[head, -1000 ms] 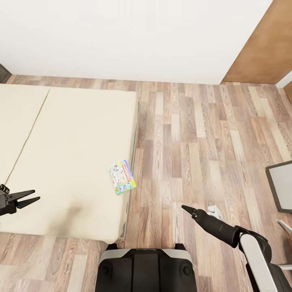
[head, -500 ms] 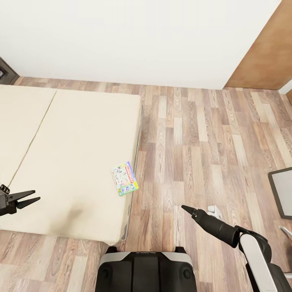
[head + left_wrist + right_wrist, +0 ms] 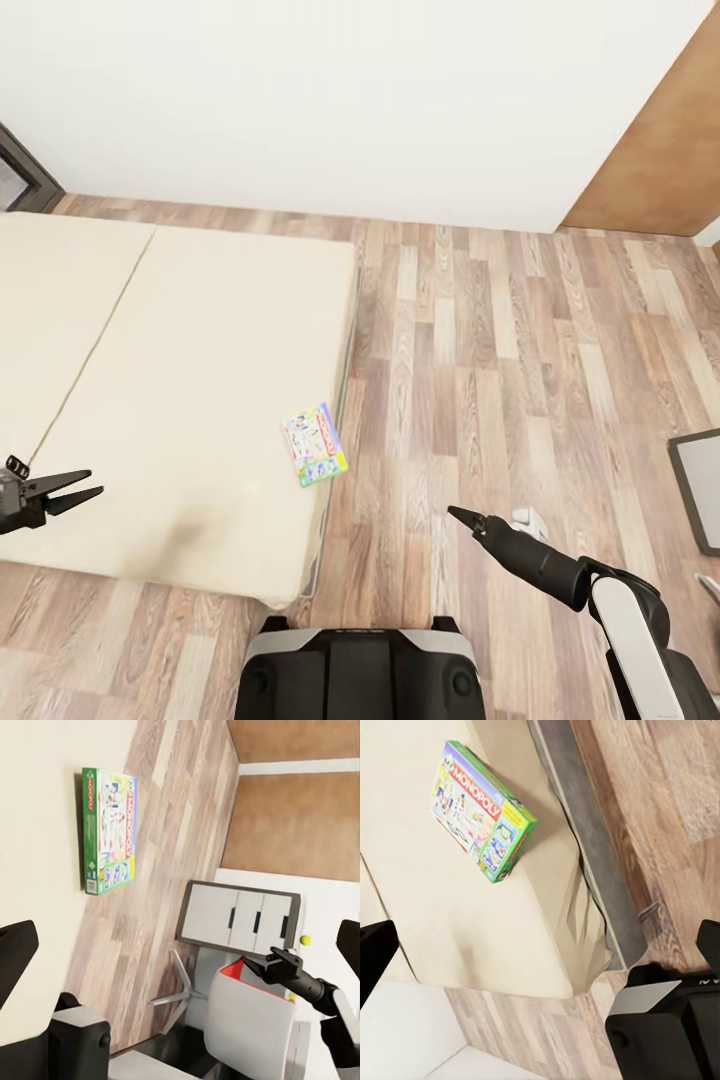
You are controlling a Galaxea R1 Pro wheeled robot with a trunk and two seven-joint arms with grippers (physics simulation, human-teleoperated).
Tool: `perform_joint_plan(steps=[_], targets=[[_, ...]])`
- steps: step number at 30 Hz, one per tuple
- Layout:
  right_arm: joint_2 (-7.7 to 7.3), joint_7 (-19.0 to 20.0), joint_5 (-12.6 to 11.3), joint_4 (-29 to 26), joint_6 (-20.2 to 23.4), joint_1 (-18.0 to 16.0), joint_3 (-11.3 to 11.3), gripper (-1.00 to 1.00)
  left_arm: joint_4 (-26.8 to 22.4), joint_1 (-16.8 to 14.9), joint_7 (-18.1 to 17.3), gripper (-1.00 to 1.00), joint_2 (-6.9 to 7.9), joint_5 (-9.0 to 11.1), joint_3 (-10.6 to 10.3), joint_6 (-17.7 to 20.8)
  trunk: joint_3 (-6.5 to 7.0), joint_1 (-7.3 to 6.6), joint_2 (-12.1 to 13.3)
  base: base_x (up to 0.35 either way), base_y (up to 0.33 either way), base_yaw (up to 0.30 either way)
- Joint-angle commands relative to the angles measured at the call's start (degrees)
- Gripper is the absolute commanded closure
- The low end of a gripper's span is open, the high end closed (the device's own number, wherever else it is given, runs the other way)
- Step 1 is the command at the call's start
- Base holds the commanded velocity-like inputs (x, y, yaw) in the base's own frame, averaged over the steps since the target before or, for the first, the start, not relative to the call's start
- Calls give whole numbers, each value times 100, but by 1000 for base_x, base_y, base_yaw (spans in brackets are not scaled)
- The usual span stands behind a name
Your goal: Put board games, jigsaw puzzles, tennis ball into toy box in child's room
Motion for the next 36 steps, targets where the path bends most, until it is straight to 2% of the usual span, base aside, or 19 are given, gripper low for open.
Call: perform_joint_plan(steps=[1, 36], targets=[[2, 58, 56, -1, 28, -3, -8, -100, 0, -3, -21, -100, -14, 0, -5, 61, 3, 3, -8, 0, 0, 39], [16, 48, 57, 28, 24, -3, 4, -100, 0, -3, -21, -100, -42, -6, -2, 69, 246, 3, -8, 0, 0, -66]])
